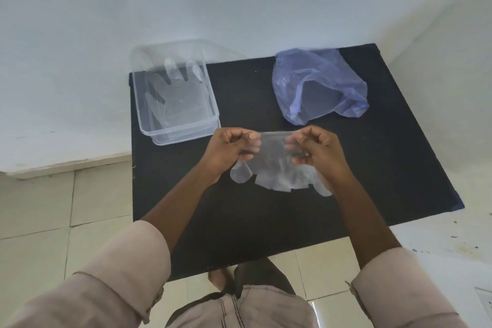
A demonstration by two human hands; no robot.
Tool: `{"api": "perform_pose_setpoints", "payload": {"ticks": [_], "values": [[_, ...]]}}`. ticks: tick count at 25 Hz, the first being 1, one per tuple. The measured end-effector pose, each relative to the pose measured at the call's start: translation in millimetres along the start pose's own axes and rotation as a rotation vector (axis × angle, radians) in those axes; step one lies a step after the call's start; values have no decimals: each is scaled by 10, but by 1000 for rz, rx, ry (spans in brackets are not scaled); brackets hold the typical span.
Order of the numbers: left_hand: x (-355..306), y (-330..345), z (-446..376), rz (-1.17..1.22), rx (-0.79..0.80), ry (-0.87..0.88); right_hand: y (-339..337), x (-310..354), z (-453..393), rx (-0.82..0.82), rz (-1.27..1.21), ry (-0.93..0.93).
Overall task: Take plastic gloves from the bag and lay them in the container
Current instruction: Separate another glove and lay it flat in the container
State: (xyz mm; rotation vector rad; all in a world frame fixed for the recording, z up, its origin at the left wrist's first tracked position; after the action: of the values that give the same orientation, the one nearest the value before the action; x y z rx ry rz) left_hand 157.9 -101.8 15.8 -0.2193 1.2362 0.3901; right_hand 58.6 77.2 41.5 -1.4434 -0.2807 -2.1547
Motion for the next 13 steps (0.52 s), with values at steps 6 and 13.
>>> {"api": "perform_pose_setpoints", "payload": {"ticks": [6, 13], "values": [[-515, -484, -201, -3, -131, 49, 547, 612, -548, 159, 29, 43], [-1227, -1652, -545, 25, -314, 131, 1611, 1593, -1164, 309, 115, -51]]}}
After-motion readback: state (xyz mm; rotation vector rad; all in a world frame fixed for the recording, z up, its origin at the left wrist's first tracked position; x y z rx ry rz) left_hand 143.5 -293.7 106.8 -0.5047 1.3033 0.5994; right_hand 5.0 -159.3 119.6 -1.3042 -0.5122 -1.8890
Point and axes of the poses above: each hand's wrist, its own z-axis away from the middle knuckle, its own y-axis out of the palm, x = y × z, the point moved 8 cm from there along -z, towards the middle knuckle, and after that the axes turned 4 degrees about y, right-handed, at the moved point
